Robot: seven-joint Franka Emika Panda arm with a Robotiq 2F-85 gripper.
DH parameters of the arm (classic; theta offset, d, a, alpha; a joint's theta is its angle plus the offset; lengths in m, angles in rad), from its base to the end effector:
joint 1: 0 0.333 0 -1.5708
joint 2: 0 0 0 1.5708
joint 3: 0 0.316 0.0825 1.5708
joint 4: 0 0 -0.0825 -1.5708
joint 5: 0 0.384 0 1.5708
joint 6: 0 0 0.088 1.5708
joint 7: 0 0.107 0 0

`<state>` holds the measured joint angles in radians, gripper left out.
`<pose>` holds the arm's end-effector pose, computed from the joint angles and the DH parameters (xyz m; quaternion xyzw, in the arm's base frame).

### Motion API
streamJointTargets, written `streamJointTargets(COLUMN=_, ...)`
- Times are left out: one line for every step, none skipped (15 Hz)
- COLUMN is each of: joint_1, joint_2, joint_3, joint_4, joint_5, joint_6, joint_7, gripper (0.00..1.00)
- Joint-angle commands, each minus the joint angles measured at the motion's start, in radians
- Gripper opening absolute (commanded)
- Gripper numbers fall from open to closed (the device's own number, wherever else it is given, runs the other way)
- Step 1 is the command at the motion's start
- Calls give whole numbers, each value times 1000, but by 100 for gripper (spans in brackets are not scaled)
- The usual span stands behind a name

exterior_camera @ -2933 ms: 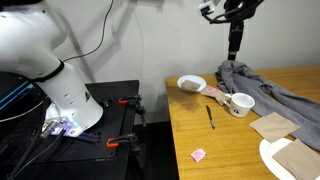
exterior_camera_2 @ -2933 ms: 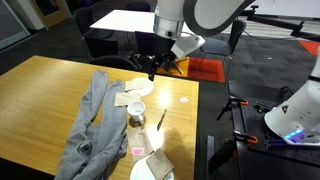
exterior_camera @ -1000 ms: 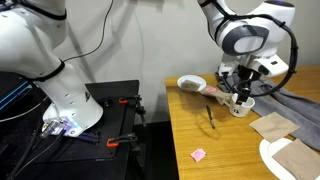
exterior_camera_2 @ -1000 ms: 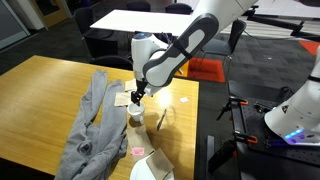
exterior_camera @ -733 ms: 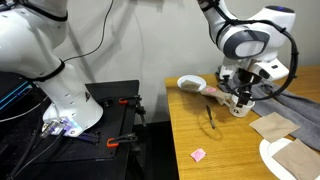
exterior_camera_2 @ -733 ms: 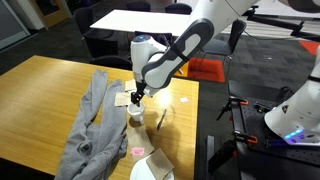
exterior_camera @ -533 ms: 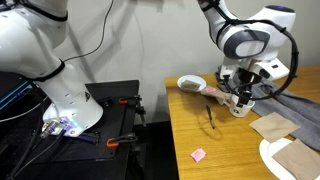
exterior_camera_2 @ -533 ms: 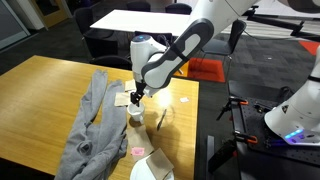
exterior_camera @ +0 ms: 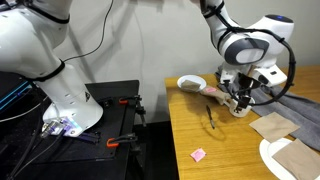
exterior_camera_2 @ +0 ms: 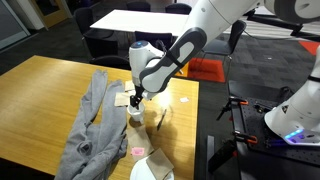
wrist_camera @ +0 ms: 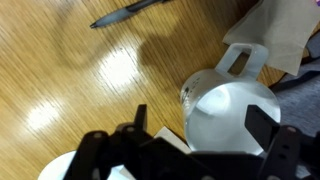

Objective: Move the cup to the right

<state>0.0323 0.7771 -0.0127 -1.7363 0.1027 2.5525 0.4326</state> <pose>0.6648 0.0123 0.1348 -0.9692 0.2441 -0.0136 0.0287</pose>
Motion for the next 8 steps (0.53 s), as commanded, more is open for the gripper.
streamJointTargets(joint_1=6, joint_2=65, joint_3=-9, joint_4=82, joint_5=33, joint_6=-9, joint_7=-23, gripper=100)
streamJointTargets(joint_1=6, joint_2=81, joint_3=-11, joint_4=99, joint_5=34, joint_6=-11, joint_7=-20, gripper=100)
streamJointTargets(joint_1=10, joint_2=94, joint_3=-14, joint_4=114, joint_5=32, joint_6=-12, joint_7=-15, gripper=100)
streamJointTargets(joint_1=9, joint_2=105, joint_3=-15, joint_4=127, joint_5=33, joint_6=-13, joint_7=-15, gripper=80)
streamJointTargets(joint_1=10, joint_2=115, joint_3=-16, joint_4=138, joint_5=32, joint_6=-13, joint_7=-14, gripper=74)
streamJointTargets(joint_1=10, joint_2=124, joint_3=-16, joint_4=149, joint_5=32, joint_6=-13, joint_7=-15, gripper=66)
streamJointTargets(joint_1=11, joint_2=132, joint_3=-17, joint_4=159, joint_5=32, joint_6=-13, joint_7=-13, gripper=58)
streamJointTargets(joint_1=9, joint_2=140, joint_3=-17, joint_4=169, joint_5=32, joint_6=-17, joint_7=-16, gripper=51)
